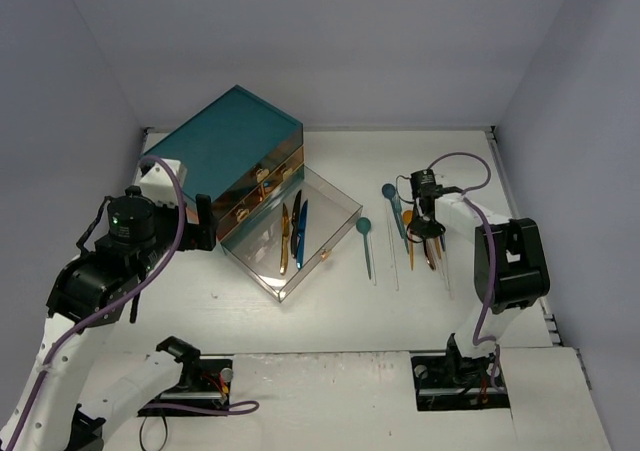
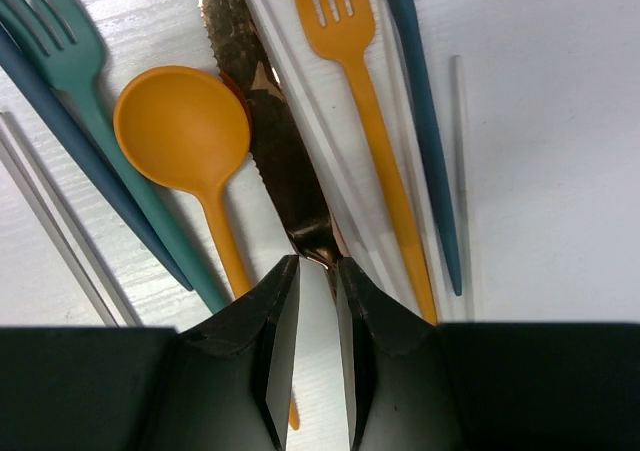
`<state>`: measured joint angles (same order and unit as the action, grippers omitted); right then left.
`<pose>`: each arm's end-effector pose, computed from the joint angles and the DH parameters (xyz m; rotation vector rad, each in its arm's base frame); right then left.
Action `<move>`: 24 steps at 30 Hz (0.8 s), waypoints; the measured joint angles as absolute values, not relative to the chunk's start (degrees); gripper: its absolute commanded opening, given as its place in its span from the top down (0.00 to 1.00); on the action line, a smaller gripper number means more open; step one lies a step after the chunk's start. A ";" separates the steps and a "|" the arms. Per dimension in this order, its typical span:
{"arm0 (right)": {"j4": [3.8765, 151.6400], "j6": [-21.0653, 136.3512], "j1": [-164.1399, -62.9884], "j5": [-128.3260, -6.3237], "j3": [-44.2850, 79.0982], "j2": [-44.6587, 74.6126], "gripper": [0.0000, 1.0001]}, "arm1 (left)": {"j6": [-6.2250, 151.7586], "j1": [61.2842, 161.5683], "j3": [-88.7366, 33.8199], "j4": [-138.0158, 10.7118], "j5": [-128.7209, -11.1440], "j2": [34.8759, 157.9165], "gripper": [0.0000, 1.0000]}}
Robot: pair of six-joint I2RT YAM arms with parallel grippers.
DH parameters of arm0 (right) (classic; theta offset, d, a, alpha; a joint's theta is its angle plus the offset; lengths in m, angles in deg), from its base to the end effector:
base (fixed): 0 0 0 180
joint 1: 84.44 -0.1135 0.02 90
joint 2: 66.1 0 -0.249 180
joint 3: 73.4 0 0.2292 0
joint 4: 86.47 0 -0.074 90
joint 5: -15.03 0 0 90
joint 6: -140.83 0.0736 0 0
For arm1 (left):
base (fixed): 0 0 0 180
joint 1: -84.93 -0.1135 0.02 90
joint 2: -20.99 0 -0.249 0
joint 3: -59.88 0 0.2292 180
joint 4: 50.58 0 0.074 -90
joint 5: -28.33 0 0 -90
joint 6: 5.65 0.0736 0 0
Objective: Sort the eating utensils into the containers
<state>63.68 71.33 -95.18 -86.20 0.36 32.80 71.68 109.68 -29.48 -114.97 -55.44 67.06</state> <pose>0.3464 0.0511 0.1424 0.2902 2.4870 -0.0244 0.1408 -0.0561 0.3970 0.1328 1.9464 -0.3285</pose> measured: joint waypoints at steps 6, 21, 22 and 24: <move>63.79 68.41 -93.24 -83.71 0.27 31.70 0.80 | 71.68 109.68 -29.48 -114.94 -55.37 67.17 0.12; 64.22 65.71 -92.26 -80.26 -0.22 33.19 0.77 | 71.72 109.68 -29.38 -114.94 -55.34 67.49 0.12; 64.33 65.72 -92.23 -80.20 -0.30 33.20 0.77 | 71.72 109.68 -29.31 -114.94 -55.34 67.49 0.12; 64.49 65.74 -92.23 -80.26 -0.40 33.20 0.76 | 71.70 109.68 -29.13 -114.92 -55.34 67.49 0.12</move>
